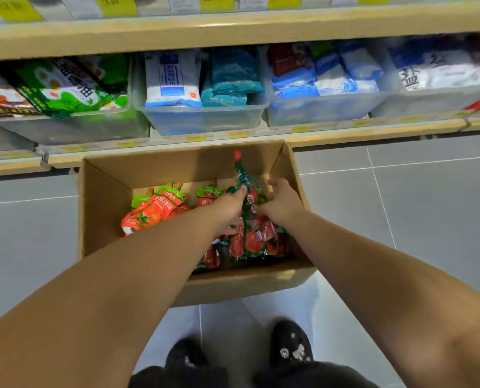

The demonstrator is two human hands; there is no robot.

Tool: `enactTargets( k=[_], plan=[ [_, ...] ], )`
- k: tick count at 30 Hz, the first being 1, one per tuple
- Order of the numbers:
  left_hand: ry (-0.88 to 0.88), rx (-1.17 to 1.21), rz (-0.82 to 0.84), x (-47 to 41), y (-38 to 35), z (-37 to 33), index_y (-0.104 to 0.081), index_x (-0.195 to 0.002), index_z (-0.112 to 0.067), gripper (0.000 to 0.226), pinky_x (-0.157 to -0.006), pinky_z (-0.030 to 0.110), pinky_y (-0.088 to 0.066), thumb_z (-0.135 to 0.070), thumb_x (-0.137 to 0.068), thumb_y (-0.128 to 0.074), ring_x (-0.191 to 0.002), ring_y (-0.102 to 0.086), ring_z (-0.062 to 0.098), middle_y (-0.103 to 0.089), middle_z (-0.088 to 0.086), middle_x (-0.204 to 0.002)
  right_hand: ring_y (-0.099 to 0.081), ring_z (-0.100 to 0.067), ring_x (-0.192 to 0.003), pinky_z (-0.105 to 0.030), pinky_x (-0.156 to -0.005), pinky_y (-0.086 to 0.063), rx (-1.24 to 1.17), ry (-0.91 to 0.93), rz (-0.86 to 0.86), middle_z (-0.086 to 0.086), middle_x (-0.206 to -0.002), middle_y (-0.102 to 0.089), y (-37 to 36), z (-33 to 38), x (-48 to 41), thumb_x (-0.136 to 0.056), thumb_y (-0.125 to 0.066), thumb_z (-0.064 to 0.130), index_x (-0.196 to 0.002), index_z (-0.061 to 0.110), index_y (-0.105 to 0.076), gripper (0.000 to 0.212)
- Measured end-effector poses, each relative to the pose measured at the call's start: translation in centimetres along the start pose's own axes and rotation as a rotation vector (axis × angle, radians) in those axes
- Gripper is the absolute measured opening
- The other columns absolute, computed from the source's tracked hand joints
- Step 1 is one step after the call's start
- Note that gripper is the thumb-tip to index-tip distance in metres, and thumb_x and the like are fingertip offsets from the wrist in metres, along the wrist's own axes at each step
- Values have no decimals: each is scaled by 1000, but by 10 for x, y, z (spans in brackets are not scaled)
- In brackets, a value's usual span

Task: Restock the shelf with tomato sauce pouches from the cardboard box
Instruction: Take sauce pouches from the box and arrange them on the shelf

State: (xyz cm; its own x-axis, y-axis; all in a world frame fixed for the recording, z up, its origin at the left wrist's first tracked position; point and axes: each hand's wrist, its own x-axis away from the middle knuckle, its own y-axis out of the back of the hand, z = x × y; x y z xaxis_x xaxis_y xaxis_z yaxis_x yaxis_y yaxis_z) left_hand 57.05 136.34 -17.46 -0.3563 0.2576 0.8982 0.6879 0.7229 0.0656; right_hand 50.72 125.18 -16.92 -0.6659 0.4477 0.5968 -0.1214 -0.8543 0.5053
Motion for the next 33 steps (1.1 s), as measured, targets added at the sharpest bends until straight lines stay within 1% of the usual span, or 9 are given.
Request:
enactTargets(
  k=[4,9,11,14,17,20,26,31,33],
  plan=[
    [-2,99,-39,66,-4,-28,-39,-138,-24,75,-100,41,-44,-70,-78,-45,-113,-57,26,-54,6,-135,-59,-20,-116,-32,-93,-51,-35,116,52,-4,-129,-61,30,31,60,-75,-71,14,-140,22,-33,75],
    [-27,136,-109,148,-18,-64,-41,-132,-22,54,-60,27,-51,-45,-85,-53,-90,-64,21,-65,6,-114,-56,-3,-102,-10,-73,-41,-38,192,127,7,-122,-61,83,62,129,-70,-76,21,-139,29,-31,82],
    [-79,85,-106,171,-24,-77,-44,-131,-18,51,-69,34,-57,-41,-86,-50,-98,-64,25,-64,9,-116,-57,10,-86,-10,-74,-47,-49,216,160,20,-104,-59,105,69,149,-68,-78,32,-130,32,-42,72],
    [-205,-91,-73,195,-34,-100,-41,-133,-20,55,-88,42,-54,-48,-86,-47,-101,-63,25,-61,7,-119,-60,15,-75,-2,-59,-43,-87,218,52,30,-86,-55,141,68,166,-78,-65,47,-109,37,-56,34],
    [-265,-110,-12,206,-56,-125,-41,-125,-25,45,-70,29,-52,-49,-88,-47,-92,-62,16,-62,1,-113,-61,-8,-91,-19,-79,-39,-71,151,-41,7,-109,-66,180,48,164,-92,-50,41,-119,19,-60,35],
    [-283,-57,-33,209,-90,-153,-34,-122,-27,43,-58,23,-48,-47,-88,-50,-82,-61,11,-59,-4,-96,-57,-19,-110,-22,-88,-35,-61,84,20,-6,-127,-61,217,33,152,-95,-45,38,-125,12,-57,41],
    [-321,11,-77,212,-168,-213,-36,-122,-16,45,-74,32,-53,-42,-89,-52,-97,-65,25,-61,10,-112,-56,-10,-81,-21,-69,-41,-278,27,55,-10,-116,-64,307,25,128,-95,-46,34,-117,9,-60,37],
    [-391,47,-11,204,-207,-274,-42,-110,-17,25,-47,18,-40,-36,-94,-47,-52,-54,7,-58,2,-72,-55,-5,-73,-20,-61,-41,-361,40,158,3,-95,-62,377,34,100,-96,-42,41,-100,24,-61,25],
    [-400,49,42,195,-212,-291,-44,-111,-16,30,-64,23,-48,-40,-93,-45,-71,-63,11,-65,5,-87,-51,-9,-66,-22,-57,-41,-335,23,123,-3,-104,-60,396,38,83,-95,-40,44,-117,20,-56,36]
  ],
)
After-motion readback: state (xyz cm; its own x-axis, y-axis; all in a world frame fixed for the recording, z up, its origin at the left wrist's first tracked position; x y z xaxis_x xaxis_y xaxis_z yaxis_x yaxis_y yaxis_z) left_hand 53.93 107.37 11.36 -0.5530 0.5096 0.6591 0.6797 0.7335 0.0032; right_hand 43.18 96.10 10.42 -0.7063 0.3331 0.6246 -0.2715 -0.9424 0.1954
